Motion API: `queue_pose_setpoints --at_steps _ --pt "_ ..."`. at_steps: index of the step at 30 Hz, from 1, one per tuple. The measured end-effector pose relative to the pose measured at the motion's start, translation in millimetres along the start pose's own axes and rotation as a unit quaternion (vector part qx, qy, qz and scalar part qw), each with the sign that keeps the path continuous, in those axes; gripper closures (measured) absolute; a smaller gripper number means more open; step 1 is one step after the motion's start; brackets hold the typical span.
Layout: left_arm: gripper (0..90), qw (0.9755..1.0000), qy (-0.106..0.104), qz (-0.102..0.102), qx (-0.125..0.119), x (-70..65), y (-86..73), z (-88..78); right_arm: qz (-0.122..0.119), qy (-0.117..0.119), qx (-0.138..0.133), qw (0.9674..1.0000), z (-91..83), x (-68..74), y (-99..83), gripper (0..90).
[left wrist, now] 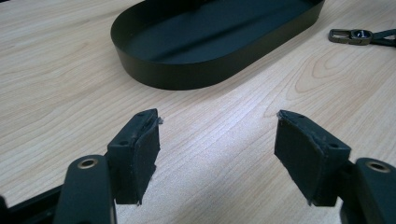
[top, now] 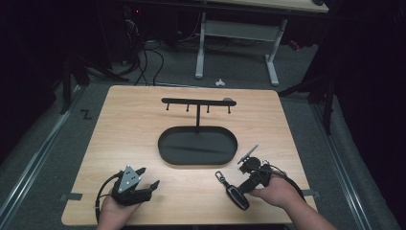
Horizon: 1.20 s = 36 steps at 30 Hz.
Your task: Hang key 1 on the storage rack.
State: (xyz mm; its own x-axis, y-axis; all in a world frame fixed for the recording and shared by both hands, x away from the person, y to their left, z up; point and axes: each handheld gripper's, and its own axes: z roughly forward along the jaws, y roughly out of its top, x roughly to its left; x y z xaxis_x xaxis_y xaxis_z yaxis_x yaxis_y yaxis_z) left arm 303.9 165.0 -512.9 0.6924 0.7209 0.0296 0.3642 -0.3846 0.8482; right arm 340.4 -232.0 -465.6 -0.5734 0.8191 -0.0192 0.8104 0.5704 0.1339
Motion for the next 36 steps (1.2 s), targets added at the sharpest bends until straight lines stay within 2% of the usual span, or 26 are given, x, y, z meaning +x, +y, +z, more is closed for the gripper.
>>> queue_pose_setpoints --at_steps 1,2,3,7,9,11,13,15,18,22,23,24,25,28,36 --pt "31.6 1.0 0.0 0.0 0.0 0.0 0.0 0.0 -0.006 0.002 -0.002 1.0 -0.1 0.7 2.1 15.0" --pt "31.6 1.0 0.0 0.0 0.0 -0.2 0.1 0.0 0.001 0.002 0.0 1.0 -0.6 2.6 3.6 15.2" --pt "31.6 1.0 0.0 0.001 0.0 -0.3 0.1 0.0 -0.006 0.002 -0.002 1.0 -0.5 3.3 6.2 15.6" --pt "31.6 1.0 0.0 0.003 -0.001 -0.8 0.2 0.0 -0.006 0.01 0.001 0.9999 -0.5 7.6 13.2 18.5" --pt "31.6 1.0 0.0 0.004 0.0 -0.9 0.3 0.1 0.003 0.012 0.007 0.9999 1.1 11.4 17.0 20.2" --pt "31.6 1.0 0.0 0.004 0.0 -0.9 0.3 0.2 -0.008 0.016 0.005 0.9998 3.6 12.0 20.5 21.7" --pt "31.6 1.0 0.0 0.004 0.0 -1.0 0.3 0.2 -0.006 0.023 0.006 0.9997 5.9 15.1 23.9 22.0" --pt "31.6 1.0 0.0 0.004 0.001 -1.2 0.3 0.2 -0.005 0.032 0.006 0.9994 8.4 17.0 27.3 26.0" --pt "31.6 1.0 0.0 0.004 0.0 -1.4 0.3 0.4 -0.015 0.038 0.01 0.9991 13.0 18.6 31.8 27.5" --pt "31.6 1.0 0.0 0.004 0.0 -1.2 0.4 0.2 -0.009 0.046 0.015 0.9988 17.7 21.0 37.0 33.3" --pt "31.6 1.0 0.0 0.005 0.0 -1.0 0.4 0.2 -0.023 0.05 0.009 0.9985 20.3 19.8 38.6 35.2" --pt "31.6 1.0 0.0 0.005 0.0 -0.9 0.4 0.2 -0.011 0.052 0.016 0.9984 20.9 22.5 39.3 36.7" --pt "31.6 1.0 0.0 0.005 0.0 -0.8 0.4 0.2 -0.01 0.053 0.016 0.9984 22.2 23.9 39.7 38.6" --pt "32.0 1.0 -0.003 0.005 0.0 -1.8 0.5 0.6 -0.025 0.049 0.022 0.9983 26.5 27.4 41.7 46.4" --pt "32.0 1.0 -0.002 0.006 -0.003 -1.8 0.9 0.2 -0.022 0.048 0.028 0.9982 28.2 33.2 46.0 64.8"
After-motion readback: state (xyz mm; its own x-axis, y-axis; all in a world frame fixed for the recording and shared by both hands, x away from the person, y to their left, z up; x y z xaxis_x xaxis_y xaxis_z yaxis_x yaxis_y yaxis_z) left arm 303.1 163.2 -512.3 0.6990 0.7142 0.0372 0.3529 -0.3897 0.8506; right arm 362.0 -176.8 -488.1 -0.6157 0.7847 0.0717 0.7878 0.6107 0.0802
